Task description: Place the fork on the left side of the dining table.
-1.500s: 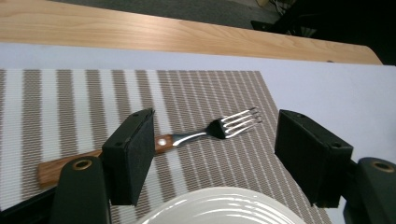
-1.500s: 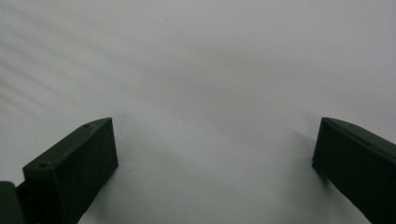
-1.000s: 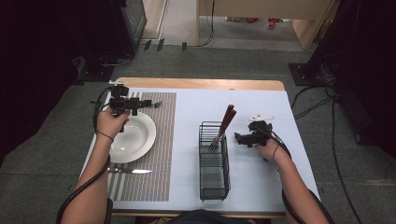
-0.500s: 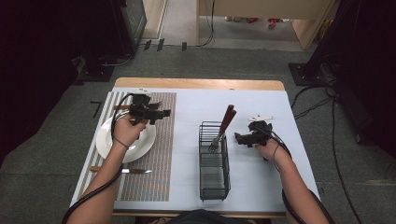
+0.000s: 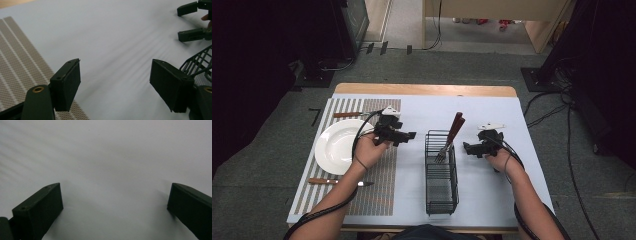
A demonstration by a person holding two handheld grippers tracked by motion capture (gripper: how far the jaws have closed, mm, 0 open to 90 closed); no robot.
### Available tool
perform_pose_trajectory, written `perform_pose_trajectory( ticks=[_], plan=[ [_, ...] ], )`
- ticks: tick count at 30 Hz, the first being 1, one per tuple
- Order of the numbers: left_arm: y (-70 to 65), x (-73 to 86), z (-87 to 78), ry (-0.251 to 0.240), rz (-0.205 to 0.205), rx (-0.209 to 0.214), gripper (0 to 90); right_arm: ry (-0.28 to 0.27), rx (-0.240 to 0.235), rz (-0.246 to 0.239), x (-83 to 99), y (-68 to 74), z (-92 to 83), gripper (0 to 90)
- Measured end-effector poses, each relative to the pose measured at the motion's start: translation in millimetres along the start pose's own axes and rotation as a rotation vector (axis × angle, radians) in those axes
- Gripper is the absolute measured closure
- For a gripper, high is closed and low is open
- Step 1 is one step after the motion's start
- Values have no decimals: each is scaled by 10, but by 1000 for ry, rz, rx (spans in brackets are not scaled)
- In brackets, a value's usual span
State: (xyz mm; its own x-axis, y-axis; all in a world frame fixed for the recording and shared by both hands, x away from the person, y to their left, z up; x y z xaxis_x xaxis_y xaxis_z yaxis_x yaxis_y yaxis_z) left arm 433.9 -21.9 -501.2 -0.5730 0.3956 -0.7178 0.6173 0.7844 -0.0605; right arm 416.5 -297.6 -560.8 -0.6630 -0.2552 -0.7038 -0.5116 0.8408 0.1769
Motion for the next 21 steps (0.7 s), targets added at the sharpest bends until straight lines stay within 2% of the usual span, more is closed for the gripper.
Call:
perform_pose_trajectory(
  ticks=[1,3,5,7,11,14,16,18,21],
  plan=[
    [-50,17,29,4,9,6,249,1,0,0,0,0,-1,0],
    [-129,59,89,14,55,1,243,-1,0,0,-1,1,1,0],
    [-197,100,158,23,77,2,243,-1,1,-3,-1,-1,1,0],
    [-244,135,216,45,75,2,243,-1,1,-2,-1,0,1,0],
    [-321,199,301,68,100,7,235,-1,1,-3,-1,-1,1,0],
    [-324,198,333,60,87,9,224,-1,1,-3,-1,0,1,0],
    [-313,238,376,83,83,-9,224,-1,1,-3,-1,-1,1,0],
    [-322,260,395,74,105,-18,217,-1,1,-2,0,0,1,0],
    [-319,258,400,78,110,-15,220,-1,1,-3,-1,0,1,0]
  ],
)
Point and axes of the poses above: each handheld gripper's, and its own axes: z roughly forward along the jaws, x roughly out of its underside, y roughly to its left, the point moved 8 cm from there along z, roughly forward along the jaws, and after that the axes turned 12 degrees about -x, right-handed, at the moved point
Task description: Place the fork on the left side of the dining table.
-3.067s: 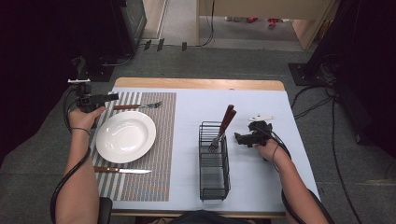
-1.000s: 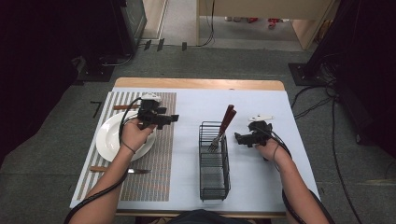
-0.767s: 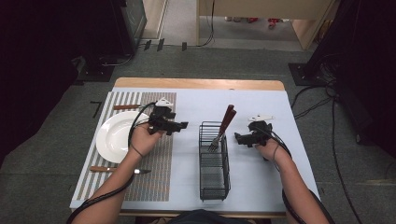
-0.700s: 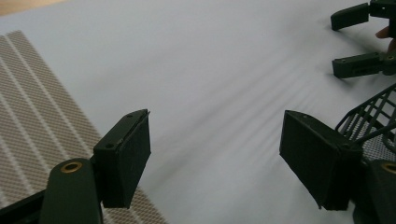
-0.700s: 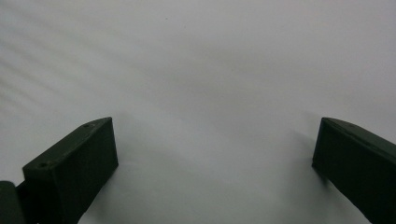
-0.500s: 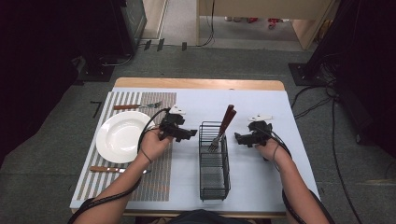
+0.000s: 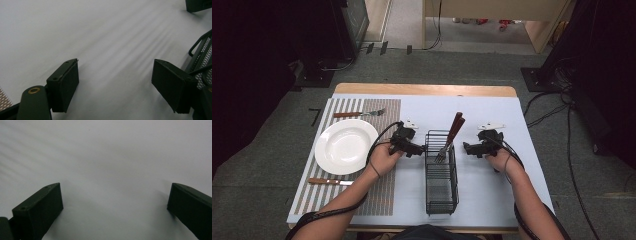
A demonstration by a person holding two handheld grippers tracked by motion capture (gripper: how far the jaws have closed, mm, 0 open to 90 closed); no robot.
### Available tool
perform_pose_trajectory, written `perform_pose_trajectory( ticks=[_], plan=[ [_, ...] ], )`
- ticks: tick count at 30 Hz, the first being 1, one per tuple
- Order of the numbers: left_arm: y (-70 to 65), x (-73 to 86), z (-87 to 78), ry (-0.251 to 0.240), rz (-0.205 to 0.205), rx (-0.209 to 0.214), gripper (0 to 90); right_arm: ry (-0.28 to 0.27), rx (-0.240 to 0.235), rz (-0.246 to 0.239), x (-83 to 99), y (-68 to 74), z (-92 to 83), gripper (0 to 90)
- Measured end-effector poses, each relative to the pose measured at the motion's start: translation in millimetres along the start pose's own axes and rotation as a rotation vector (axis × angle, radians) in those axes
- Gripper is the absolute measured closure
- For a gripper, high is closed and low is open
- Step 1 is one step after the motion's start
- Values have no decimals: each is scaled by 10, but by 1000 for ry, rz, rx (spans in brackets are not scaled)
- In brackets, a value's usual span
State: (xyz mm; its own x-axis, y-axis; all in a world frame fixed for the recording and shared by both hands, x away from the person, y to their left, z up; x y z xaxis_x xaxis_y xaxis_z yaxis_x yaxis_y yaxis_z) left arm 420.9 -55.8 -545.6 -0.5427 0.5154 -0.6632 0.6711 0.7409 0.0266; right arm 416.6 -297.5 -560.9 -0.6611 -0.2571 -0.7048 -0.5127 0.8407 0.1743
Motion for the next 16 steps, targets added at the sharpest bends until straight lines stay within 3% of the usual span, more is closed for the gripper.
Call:
perform_pose_trajectory(
  ticks=[16],
  plan=[
    [11,18,0,-35,-4,26,216,0,0,2,0,1,0,0]
  ],
)
Point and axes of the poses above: each handheld gripper's, and its own axes: z roughly forward along the jaws, x roughly out of its underside, y roughly to its left, the point moved 8 cm from there along z, roughly forward along the jaws, and after that the axes turned 12 degrees about -x, right-handed, at the moved point
